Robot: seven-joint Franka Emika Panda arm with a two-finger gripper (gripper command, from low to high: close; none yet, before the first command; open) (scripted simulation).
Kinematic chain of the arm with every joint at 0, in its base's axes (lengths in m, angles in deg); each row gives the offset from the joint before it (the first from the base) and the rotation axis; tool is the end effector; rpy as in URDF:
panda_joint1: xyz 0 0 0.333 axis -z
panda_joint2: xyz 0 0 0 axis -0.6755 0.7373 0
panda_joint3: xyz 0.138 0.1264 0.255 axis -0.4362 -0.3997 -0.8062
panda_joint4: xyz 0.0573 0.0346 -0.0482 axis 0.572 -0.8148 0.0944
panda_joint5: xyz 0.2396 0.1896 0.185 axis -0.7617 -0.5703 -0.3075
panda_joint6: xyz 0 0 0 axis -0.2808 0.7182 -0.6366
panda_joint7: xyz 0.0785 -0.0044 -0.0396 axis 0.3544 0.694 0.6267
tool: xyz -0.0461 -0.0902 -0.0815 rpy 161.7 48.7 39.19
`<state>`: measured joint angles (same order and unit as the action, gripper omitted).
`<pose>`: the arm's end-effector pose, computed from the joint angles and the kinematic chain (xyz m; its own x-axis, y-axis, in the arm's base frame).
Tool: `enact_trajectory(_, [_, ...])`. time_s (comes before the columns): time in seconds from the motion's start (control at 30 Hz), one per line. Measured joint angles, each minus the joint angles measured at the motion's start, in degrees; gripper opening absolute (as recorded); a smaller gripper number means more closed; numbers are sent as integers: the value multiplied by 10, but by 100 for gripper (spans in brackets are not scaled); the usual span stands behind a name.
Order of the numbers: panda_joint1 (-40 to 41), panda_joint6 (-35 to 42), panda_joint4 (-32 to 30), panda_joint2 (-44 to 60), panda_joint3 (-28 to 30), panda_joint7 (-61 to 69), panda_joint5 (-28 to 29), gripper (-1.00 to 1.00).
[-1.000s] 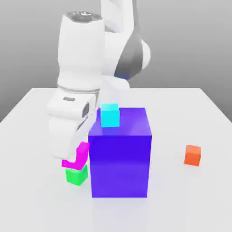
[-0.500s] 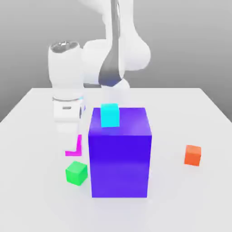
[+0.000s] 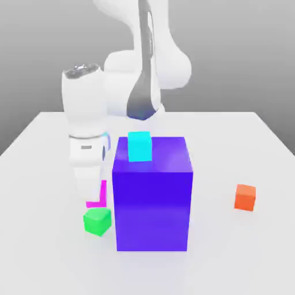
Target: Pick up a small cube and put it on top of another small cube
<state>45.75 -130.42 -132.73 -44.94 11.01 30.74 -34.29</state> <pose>0.2959 -0.1196 0.2282 0.6588 0.7511 0.0420 0.7518 -0.6593 -0.0024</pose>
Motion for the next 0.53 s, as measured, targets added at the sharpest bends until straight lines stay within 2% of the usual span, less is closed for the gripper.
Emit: enact_trajectory(0.53, [-23, -66, 1, 78, 6, 41, -57, -100])
